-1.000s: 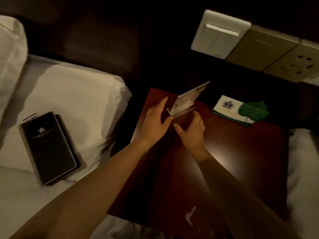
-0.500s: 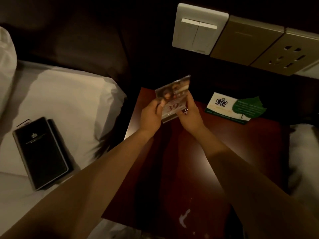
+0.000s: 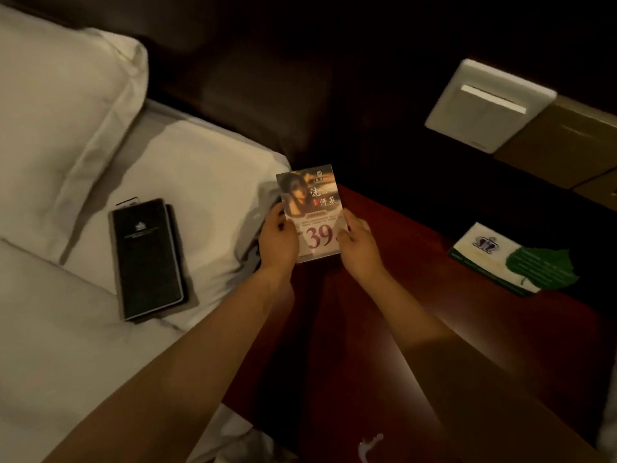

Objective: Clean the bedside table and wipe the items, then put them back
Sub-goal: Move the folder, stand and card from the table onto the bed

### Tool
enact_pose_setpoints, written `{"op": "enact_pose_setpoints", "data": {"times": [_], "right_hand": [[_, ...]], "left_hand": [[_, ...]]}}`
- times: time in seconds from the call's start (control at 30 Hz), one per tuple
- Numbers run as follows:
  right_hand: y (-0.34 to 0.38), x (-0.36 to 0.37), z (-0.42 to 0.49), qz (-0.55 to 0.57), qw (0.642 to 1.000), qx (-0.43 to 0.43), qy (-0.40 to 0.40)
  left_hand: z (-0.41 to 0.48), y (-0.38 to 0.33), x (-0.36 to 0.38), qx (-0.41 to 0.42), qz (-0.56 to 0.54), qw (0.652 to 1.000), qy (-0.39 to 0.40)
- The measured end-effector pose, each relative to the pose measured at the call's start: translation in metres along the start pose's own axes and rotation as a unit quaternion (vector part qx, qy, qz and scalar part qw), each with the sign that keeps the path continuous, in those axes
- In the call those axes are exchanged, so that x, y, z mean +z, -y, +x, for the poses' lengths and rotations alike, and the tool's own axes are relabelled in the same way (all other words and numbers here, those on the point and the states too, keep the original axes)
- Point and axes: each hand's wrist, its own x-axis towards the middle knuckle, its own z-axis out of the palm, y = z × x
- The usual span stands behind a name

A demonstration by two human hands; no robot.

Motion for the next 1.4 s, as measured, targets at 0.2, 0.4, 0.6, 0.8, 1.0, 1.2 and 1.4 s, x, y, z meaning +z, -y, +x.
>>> {"op": "enact_pose_setpoints", "data": {"times": [0.2, 0.4, 0.6, 0.8, 1.0, 1.2, 1.4], "right_hand": [[0.038, 0.068, -0.002, -0.035, 0.995, -0.047, 0.077], [0.082, 0.154, -0.019, -0.008, 0.982, -0.083, 0.172], [0.119, 0.237, -0.057, -0.038, 0.961, -0.139, 0.237], [0.149, 0.312, -0.102, -0.036, 0.951, -0.111, 0.288], [0.163, 0.382, -0.139, -0.127, 0.942, -0.085, 0.299], [0.156, 0.422, -0.161, -0.177, 0.944, -0.076, 0.268], [0.144, 0.438, -0.169, -0.248, 0.934, -0.082, 0.243]], "left_hand": [[-0.002, -0.001, -0.076, -0.012, -0.069, 0.996, -0.057], [-0.008, 0.003, -0.173, 0.004, -0.106, 0.986, -0.131], [-0.017, 0.024, -0.264, -0.018, -0.117, 0.970, -0.213], [-0.029, 0.049, -0.347, -0.062, -0.122, 0.955, -0.264], [-0.042, 0.080, -0.412, -0.104, -0.133, 0.943, -0.288], [-0.040, 0.114, -0.440, -0.140, -0.107, 0.941, -0.289], [-0.041, 0.139, -0.446, -0.125, -0.065, 0.953, -0.268]]}}
